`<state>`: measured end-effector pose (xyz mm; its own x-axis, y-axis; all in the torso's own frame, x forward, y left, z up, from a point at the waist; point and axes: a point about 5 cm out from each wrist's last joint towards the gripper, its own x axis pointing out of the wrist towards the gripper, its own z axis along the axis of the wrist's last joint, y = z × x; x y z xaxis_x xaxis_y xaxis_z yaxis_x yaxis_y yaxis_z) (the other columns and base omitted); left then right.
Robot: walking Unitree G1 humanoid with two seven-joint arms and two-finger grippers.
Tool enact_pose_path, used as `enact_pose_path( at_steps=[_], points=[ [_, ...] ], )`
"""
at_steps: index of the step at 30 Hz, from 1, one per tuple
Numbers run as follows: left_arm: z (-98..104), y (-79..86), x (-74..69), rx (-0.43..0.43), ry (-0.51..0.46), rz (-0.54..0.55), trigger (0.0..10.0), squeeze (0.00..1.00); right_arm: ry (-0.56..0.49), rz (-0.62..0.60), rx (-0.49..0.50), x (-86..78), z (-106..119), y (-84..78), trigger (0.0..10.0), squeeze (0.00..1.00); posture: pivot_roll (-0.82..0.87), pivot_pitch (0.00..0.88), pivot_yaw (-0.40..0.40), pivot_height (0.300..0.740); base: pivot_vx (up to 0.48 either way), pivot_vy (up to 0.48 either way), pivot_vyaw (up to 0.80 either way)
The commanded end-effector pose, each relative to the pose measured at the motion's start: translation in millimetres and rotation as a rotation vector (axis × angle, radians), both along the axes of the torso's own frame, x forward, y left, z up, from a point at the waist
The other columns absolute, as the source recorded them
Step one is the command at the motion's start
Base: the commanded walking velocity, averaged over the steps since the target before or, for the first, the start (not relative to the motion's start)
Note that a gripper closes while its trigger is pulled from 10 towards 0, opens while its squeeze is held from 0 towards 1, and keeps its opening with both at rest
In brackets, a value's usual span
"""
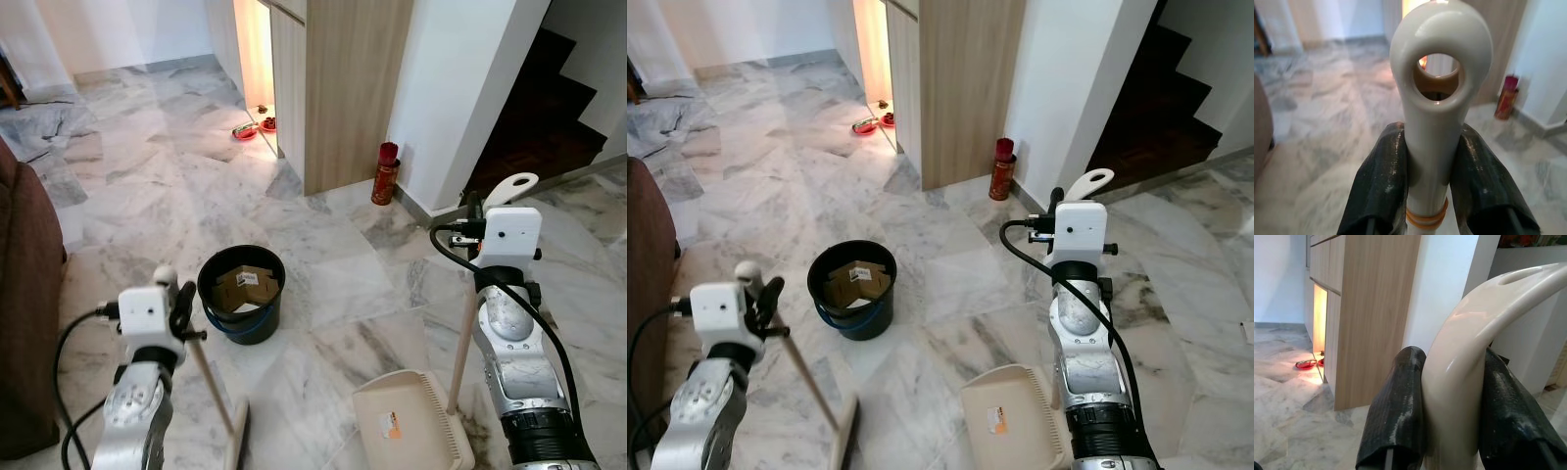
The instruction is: Sweep floor
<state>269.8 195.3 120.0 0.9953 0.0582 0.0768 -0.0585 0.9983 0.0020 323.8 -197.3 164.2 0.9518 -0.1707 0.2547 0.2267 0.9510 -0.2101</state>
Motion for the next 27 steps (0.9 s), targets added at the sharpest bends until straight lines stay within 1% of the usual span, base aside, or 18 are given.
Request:
enact_pose_path(
  at_steps=[1,2,8,11,19,27],
  points=[
    [10.8,-3.8,3.7,0.016,-0.039,-0.023,10.0,0.0,-0.036,-0.005,0.012,-0.2,6.2,-1.0,10.0,0.0,-0.03,0.0,-0.011,0.74,0.0,0.0,0.0],
    [9.6,-5.3,7.0,0.015,-0.035,-0.029,10.0,0.0,-0.02,-0.013,0.017,-0.5,4.3,-2.0,10.0,0.0,-0.04,0.0,-0.011,0.74,0.0,0.0,-0.59],
    [9.9,-8.1,10.9,0.022,-0.024,-0.059,10.0,0.0,-0.018,-0.015,0.022,-1.5,2.8,-1.4,10.0,0.0,-0.05,0.0,-0.003,0.74,0.0,0.0,-0.77],
    [10.6,-7.1,11.8,0.025,-0.025,-0.057,10.0,0.0,-0.015,-0.018,0.022,-2.3,1.5,-1.5,10.0,0.0,-0.05,0.0,-0.002,0.74,0.0,0.0,-0.8],
    [11.4,-5.6,14.1,0.03,-0.028,-0.059,10.0,0.0,-0.014,-0.022,0.025,-2.8,-0.5,0.5,10.0,0.0,-0.05,0.0,0.007,0.74,0.0,-0.277,-0.8],
    [12.2,-6.2,16.1,0.031,-0.032,-0.066,10.0,0.0,-0.007,-0.02,0.025,-2.4,-1.6,2.4,10.0,0.0,-0.05,0.0,0.009,0.74,0.0,0.0,-0.8]
  ],
)
